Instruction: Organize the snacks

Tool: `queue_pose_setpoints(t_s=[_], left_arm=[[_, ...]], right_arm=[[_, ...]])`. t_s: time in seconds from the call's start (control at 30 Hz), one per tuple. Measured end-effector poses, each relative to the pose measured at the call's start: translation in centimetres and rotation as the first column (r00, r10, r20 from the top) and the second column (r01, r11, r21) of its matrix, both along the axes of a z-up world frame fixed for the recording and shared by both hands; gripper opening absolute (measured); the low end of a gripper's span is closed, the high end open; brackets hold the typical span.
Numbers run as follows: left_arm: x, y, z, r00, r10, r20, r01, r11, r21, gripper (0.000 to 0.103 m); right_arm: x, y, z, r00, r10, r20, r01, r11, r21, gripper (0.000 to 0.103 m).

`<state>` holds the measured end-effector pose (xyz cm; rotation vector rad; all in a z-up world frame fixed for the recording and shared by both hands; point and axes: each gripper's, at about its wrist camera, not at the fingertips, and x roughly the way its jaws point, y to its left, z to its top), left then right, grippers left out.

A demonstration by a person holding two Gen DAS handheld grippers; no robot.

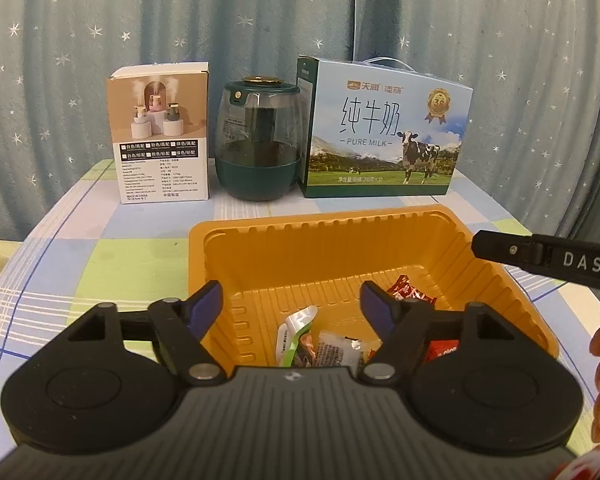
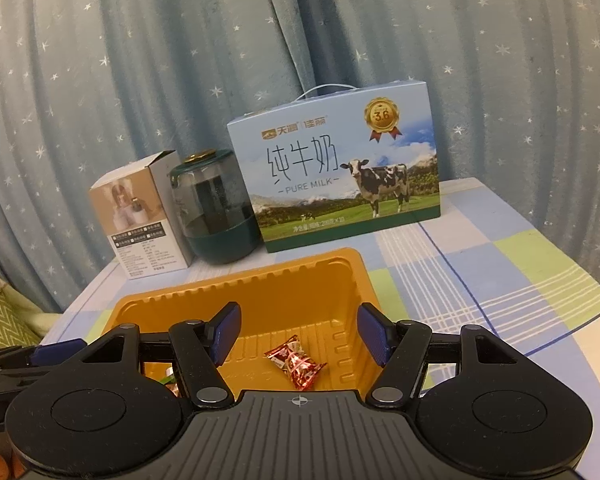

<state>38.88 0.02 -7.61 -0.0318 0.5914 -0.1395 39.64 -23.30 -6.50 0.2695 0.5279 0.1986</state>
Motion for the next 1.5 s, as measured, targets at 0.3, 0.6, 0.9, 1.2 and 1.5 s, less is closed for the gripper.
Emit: queue_pose_setpoints(t_s=[0.3,0.6,0.9,1.2,1.5], left_arm=[[-1.2,-0.3,0.4,0.999,0.037,0.037,-0.04,0.995,0.091,0.1],[-2.5,0.0,0.9,0.998,0.057,0.021,-0.059,0.996,0.073,0.103],[-5.2,0.7,1.7,0.995,0.103,0.012,-0.103,0.994,0.042,0.103],[-9.0,0.9,3.2,0.99,0.139,-0.039,-0.137,0.99,0.035,0.103],[-15.3,0.9,6.2,0.986,0.142,-0.084,-0.141,0.99,0.017,0.103]], right_arm=[[-0.7,-0.1,0.2,1.0,0.006,-0.017,-0.007,0.999,-0.032,0.065],[-1.7,-1.0,0.2,0.999,-0.002,-0.038,0.002,1.0,-0.017,0.085],[-3.8,-1.9,0.8,0.998,-0.015,-0.062,0.013,1.0,-0.021,0.103],[-8.0,-1.8,2.8,0.999,-0.008,-0.038,0.007,1.0,-0.027,0.103],[-13.5,-2.7,6.2,0.997,0.026,-0.079,-0.031,0.997,-0.064,0.103]])
